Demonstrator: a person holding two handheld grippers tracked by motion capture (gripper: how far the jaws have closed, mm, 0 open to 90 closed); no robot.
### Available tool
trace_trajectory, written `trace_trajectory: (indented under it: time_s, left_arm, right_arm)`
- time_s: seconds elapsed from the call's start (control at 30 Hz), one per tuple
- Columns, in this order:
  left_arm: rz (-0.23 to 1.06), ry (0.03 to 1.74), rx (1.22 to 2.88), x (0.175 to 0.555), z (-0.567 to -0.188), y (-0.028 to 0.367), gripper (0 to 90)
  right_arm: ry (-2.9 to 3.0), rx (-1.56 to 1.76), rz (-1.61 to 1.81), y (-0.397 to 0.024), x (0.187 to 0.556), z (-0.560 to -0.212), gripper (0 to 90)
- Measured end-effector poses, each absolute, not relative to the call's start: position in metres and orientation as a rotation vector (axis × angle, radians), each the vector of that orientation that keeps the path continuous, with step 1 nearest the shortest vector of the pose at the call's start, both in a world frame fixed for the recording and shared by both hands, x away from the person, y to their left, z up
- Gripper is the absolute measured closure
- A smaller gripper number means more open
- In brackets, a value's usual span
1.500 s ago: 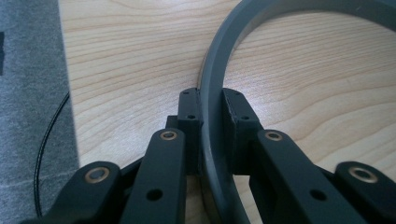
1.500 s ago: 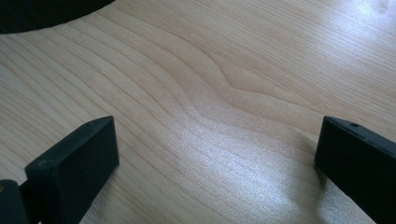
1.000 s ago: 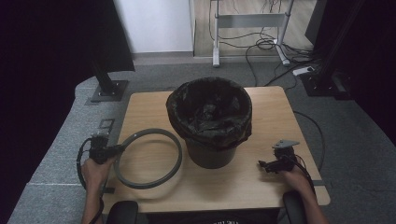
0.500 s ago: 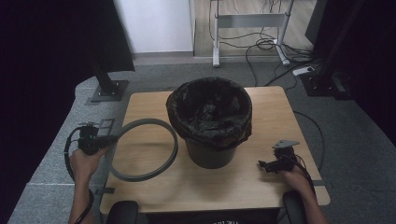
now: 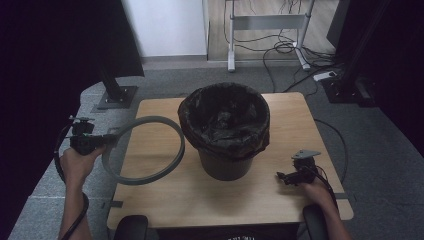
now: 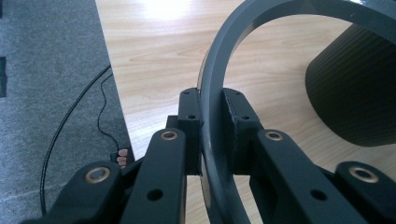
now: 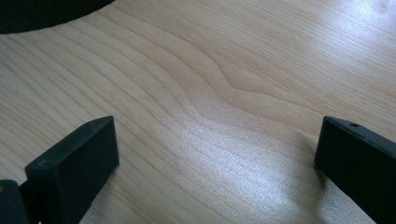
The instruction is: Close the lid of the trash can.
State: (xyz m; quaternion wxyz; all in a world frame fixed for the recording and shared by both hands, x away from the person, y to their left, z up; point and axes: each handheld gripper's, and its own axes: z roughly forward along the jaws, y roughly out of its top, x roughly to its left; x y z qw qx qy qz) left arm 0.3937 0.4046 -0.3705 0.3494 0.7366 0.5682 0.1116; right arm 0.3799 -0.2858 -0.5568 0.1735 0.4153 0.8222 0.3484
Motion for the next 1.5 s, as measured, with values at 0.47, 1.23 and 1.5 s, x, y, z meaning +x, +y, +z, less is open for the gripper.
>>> trace_trajectory:
  time_s: [0.47, 1.23, 1.5]
  left_arm:
    - [0.276, 1.481, 1.877, 0.395, -0.324, 0.418, 78.9]
    - [0.259, 1.342, 1.889, 0.415, -0.265, 0.371, 78.9]
    - [0.218, 1.283, 1.944, 0.43, -0.269, 0.336, 78.9]
  right_arm:
    - [2.332, 1.178, 0.988, -0.286, 0.38, -0.557, 0.0]
    - [2.329, 1.178, 0.991, -0.286, 0.38, -0.557, 0.0]
    - [2.331, 1.178, 0.989, -0.286, 0.38, -0.557, 0.0]
